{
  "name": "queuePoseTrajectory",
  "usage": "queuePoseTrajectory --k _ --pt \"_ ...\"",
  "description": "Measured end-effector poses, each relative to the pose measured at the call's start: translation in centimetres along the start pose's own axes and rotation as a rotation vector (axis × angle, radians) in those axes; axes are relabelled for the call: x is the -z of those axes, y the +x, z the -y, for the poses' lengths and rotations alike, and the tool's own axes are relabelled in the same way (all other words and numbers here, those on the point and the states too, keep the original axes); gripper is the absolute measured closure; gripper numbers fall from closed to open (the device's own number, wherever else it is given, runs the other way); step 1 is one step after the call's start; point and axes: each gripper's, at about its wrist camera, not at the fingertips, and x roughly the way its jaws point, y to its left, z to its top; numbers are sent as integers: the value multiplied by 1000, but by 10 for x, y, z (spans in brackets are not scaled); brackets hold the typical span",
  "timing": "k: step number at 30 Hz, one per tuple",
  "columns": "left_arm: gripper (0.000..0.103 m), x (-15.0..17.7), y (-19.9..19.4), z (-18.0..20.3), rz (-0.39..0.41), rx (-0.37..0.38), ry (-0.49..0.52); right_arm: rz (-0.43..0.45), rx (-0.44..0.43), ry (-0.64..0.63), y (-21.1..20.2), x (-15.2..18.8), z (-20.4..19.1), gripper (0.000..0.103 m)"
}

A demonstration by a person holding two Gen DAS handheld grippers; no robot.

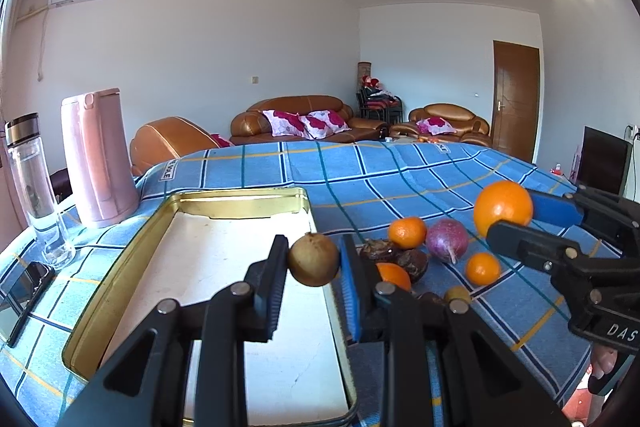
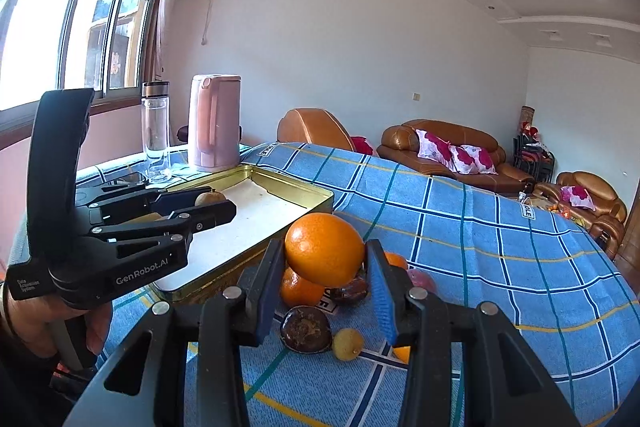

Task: Organize fruits
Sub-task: 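Lift and carry the brown fruit and orange over the gold tray with both tools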

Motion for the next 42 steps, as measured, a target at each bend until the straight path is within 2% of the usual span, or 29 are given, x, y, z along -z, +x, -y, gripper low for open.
queuePoseTrajectory --k 22,42 --pt "76 1 9 -47 -42 -89 -31 -16 -86 -63 33 -25 -31 60" --pt "76 2 28 -90 -129 -164 -23 -96 -187 -96 82 -34 -54 60"
